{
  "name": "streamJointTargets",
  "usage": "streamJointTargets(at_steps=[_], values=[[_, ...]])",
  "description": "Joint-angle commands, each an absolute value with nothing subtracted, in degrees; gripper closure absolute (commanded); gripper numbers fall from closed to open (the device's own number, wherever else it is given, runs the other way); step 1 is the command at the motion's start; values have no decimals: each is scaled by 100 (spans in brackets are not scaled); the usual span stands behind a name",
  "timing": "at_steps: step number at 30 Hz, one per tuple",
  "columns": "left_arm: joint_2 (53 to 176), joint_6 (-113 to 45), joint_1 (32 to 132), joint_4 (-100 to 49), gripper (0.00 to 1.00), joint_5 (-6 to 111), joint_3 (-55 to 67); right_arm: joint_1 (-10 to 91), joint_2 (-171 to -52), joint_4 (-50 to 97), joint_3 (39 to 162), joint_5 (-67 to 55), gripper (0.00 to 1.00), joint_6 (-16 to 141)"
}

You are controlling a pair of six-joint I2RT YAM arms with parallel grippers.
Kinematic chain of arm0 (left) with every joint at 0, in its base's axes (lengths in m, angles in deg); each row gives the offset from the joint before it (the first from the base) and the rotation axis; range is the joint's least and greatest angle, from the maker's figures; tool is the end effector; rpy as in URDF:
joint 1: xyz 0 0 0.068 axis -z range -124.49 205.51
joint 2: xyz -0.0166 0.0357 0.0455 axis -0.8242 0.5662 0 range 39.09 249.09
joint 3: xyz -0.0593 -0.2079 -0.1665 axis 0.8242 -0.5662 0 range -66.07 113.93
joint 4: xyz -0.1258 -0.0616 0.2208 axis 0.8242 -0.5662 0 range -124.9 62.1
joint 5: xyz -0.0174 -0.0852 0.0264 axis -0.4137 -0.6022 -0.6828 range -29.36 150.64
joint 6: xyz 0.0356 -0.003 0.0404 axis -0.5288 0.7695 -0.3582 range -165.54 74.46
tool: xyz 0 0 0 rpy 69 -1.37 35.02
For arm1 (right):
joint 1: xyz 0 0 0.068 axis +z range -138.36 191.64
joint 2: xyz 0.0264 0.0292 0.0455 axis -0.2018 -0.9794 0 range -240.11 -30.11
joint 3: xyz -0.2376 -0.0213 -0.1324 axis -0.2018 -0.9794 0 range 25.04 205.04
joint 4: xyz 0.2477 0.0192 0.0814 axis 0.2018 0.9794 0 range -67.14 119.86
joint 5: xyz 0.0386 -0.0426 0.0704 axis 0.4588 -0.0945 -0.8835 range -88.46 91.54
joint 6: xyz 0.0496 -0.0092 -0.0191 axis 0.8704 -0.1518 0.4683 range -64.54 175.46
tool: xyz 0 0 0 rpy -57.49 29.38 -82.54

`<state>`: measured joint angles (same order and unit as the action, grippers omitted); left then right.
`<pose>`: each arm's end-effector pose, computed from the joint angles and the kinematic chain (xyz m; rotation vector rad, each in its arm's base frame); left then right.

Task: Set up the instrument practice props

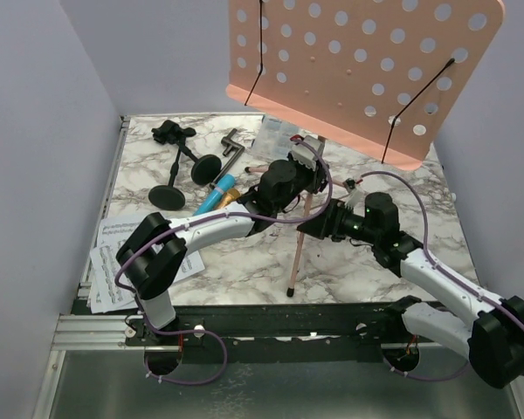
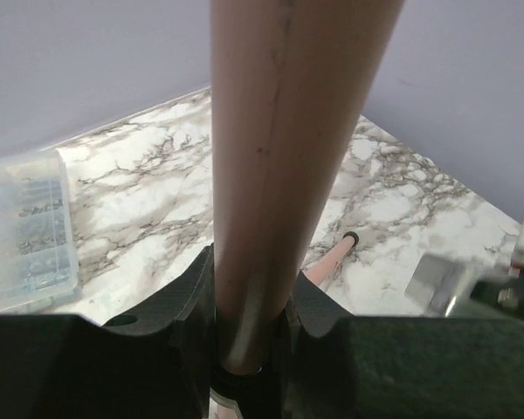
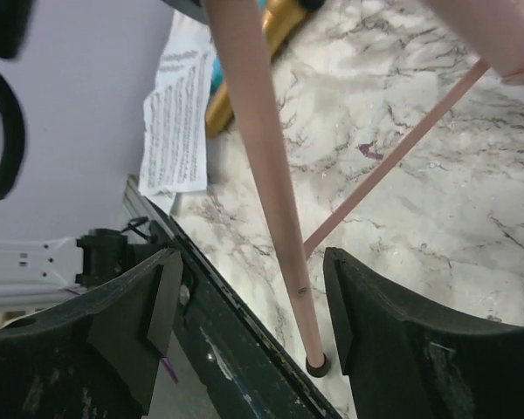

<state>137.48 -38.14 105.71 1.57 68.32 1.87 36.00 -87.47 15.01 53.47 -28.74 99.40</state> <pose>0.2657 -0.3115 0.3004 0.4932 1.5525 -0.6741 0.1919 0.1066 0.2321 -0.0269 2.1160 1.2674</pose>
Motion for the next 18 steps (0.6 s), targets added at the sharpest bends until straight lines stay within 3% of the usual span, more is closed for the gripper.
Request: streamJointTargets(at_steps=[1,9,16,18], values=[[14028,-2796,10721,-59,100,8077,413,4126,-9048,1622,5586,-1893,27,9507],[14023,-2611,10956,-66,100,8946,360,4236,-9217,2582,5778,24,42,9057],[13981,-2270,10965,-555,100,9491,371,4090,-9326,2962,5748,759,74,8722],[14033,-2059,10974,-826,100,9656,503,3957,-9327,3080,5737,816,79,8780]])
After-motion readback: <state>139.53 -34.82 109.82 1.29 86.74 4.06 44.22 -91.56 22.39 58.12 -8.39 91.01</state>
